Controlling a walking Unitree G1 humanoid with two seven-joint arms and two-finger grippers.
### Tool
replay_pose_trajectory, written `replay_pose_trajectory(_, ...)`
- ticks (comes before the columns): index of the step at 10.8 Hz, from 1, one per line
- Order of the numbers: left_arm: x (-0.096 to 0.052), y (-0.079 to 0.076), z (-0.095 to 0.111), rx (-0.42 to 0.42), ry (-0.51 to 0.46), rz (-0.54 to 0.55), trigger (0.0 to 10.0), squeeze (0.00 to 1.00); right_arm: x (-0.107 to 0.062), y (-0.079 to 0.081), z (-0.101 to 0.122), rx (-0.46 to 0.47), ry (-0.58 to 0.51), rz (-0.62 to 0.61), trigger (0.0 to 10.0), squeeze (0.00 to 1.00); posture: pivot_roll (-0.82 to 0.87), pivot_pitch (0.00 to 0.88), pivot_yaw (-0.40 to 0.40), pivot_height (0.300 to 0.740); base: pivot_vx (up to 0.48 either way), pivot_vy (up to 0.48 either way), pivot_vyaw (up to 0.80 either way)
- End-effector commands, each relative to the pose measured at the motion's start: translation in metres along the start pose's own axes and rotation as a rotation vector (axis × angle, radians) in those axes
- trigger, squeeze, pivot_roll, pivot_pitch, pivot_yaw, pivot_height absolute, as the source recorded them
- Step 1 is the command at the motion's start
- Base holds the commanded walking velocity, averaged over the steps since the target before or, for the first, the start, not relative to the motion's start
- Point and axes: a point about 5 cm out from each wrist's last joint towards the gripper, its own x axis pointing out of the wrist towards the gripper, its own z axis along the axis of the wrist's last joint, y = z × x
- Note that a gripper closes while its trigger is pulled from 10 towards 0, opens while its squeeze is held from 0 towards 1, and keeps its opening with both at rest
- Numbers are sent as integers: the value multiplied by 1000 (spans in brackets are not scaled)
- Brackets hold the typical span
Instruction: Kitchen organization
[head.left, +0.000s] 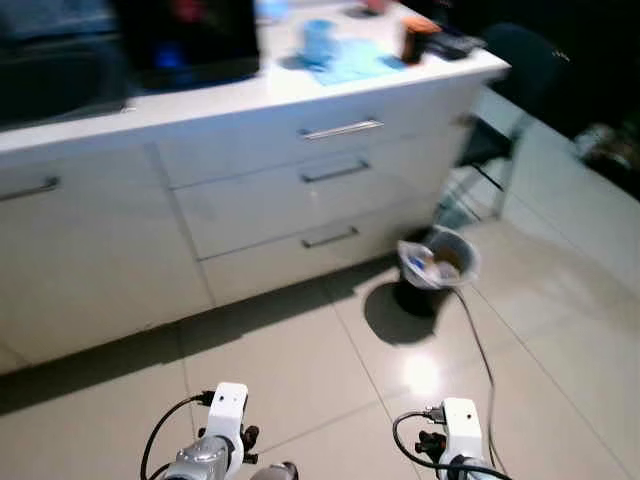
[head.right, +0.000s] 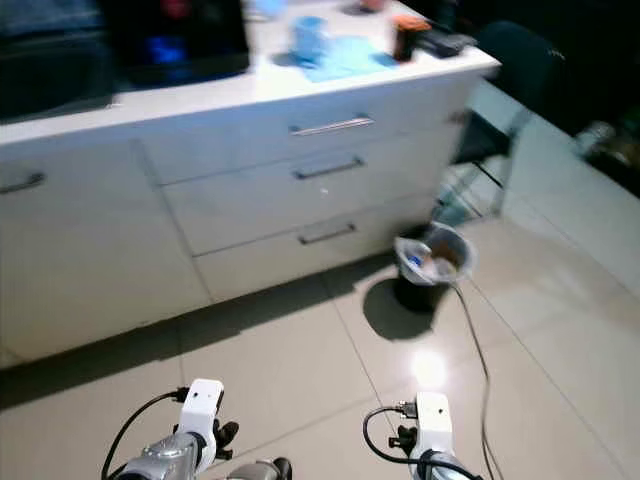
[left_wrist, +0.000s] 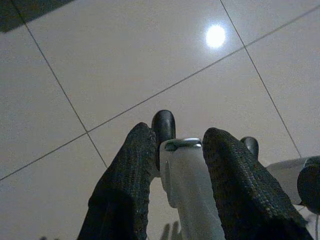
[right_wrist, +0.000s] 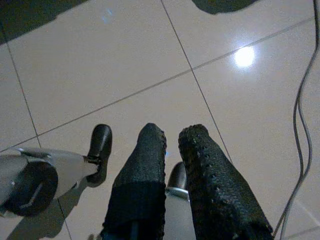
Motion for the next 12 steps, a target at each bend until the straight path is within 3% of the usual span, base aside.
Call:
replay_pose_trajectory(1, 0, 0, -3, 6, 14, -4, 10000, 0, 0, 0, -2, -15, 12, 7, 10000, 0, 49, 27, -11, 740, 0, 0, 800)
replay_pose_trajectory(10, -1, 1, -3, 9, 17, -2, 10000, 0, 0, 1, -3, -9, 13, 9, 10000, 0, 51, 39, -7, 740, 0, 0, 800)
replay_pose_trajectory(12, -1, 1, -4, 8, 17, -1, 10000, 0, 0, 1, -3, 5, 12, -2, 10000, 0, 51, 45, -7, 740, 0, 0, 0)
